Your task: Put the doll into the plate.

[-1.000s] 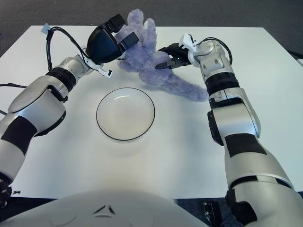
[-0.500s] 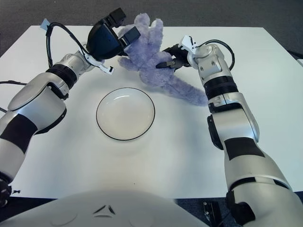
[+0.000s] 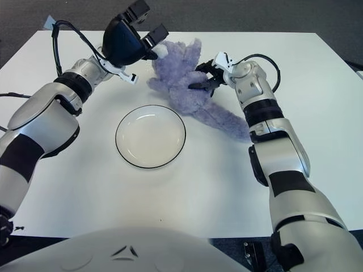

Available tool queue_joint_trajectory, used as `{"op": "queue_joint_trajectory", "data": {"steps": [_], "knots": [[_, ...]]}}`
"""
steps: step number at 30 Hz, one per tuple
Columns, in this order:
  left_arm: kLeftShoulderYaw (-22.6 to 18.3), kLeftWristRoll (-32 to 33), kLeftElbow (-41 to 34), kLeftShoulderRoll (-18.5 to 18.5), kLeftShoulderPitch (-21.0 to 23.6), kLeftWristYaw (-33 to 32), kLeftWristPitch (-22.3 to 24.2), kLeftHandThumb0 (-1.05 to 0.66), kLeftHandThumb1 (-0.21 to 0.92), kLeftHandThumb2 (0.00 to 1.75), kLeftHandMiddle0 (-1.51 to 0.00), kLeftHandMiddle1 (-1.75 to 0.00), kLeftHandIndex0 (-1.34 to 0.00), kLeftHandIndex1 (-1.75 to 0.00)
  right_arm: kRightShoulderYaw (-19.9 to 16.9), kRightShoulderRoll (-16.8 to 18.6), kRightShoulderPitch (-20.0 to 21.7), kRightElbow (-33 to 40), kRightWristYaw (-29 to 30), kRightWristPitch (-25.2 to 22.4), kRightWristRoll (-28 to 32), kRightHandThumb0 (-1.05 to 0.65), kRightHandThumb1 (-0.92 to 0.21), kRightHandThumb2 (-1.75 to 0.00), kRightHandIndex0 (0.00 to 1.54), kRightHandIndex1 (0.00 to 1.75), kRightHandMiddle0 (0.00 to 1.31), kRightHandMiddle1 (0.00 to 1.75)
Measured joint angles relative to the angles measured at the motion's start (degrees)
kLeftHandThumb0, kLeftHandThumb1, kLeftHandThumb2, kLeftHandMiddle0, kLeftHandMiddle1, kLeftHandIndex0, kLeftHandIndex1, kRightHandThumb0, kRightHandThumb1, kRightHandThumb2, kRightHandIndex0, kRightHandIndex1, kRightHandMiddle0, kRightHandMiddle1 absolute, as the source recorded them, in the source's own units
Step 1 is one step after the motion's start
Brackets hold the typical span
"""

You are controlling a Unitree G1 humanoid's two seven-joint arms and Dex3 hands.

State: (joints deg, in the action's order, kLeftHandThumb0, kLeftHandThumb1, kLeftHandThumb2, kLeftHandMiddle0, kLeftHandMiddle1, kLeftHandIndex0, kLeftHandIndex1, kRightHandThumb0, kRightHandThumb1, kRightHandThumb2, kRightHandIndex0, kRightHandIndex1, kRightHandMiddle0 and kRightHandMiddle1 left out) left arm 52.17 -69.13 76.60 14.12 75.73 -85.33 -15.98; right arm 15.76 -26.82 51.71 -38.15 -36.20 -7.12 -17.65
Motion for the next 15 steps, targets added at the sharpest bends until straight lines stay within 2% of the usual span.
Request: {"op": "queue_joint_trajectory", "data": {"steps": [6,15], "knots": [[-0.01,0.24,-0.01,-0.01,0.0,-0.01,-0.01,0.02,0.89,0.0,-0.74,-1.75,-0.67,-1.75,0.0,-0.82,-1.7,1.75,2.27,3.02,-0.98,-0.02,-0.58,-0.69,0.96,1.75,0.76,1.75],[-0.01,0.61,-0.04,-0.05,0.0,-0.08,-0.06,0.02,0.89,0.01,-0.74,-1.75,-0.67,-1.75,-0.43,-1.17,-3.06,3.22,3.58,3.95,-1.07,-0.02,-0.57,-0.74,0.95,1.75,0.74,1.75]]}}
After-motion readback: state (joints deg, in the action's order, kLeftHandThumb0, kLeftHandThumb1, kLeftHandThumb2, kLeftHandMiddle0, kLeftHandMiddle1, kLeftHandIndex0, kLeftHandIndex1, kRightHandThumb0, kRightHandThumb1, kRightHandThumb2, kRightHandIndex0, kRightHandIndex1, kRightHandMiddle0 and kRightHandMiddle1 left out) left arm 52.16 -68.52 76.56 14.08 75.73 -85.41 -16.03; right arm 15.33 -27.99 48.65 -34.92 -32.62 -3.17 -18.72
